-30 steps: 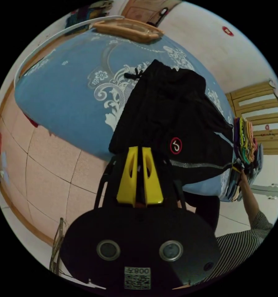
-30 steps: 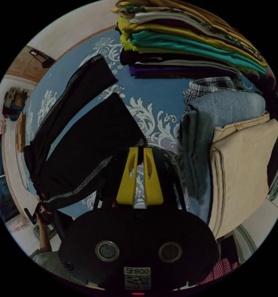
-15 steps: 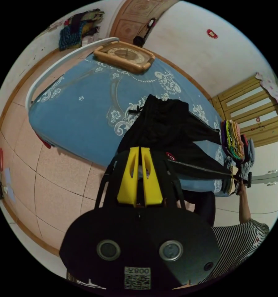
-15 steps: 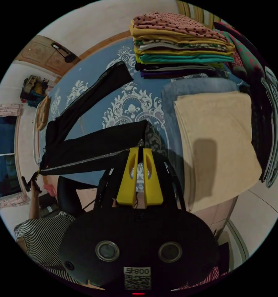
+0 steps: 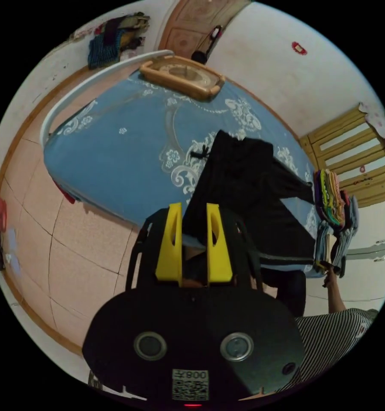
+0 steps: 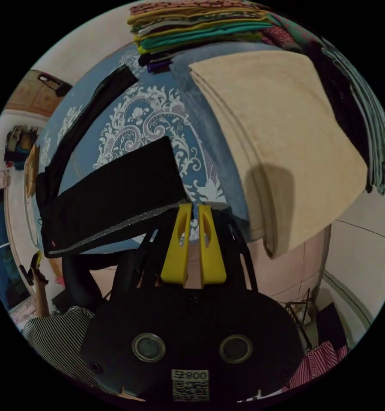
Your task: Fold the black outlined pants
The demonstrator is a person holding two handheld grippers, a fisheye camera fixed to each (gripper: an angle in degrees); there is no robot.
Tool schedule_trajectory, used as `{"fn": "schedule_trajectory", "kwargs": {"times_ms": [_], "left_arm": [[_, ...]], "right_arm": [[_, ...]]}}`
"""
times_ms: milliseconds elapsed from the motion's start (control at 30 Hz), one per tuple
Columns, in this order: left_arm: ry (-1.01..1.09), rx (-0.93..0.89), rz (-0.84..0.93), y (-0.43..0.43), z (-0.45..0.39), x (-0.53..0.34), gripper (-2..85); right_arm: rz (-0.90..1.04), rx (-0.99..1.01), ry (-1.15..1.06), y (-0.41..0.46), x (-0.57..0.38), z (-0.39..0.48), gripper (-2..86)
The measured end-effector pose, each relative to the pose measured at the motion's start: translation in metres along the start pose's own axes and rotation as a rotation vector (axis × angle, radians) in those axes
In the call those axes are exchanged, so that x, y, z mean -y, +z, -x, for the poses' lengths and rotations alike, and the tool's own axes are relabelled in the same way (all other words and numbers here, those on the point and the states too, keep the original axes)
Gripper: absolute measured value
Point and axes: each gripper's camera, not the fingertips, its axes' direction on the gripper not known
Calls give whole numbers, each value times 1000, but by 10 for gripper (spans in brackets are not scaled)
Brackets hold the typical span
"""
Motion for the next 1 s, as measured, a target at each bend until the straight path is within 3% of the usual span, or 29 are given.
{"fn": "schedule_trajectory", "kwargs": {"times_ms": [267,600,867,1000], "left_arm": [[108,-27,86,53,-61,105,105],[163,124,206,127,-135,199,103],[217,165,182,133,-172,221,72],[226,191,71,105,-188,235,49]], "right_arm": [[-110,198,-135,-10,59,73,48],[-209,61,-138,-17,196,161,71],[-155,-31,-85,1,239,181,48],[-143,10,-129,-13,239,186,28]]}}
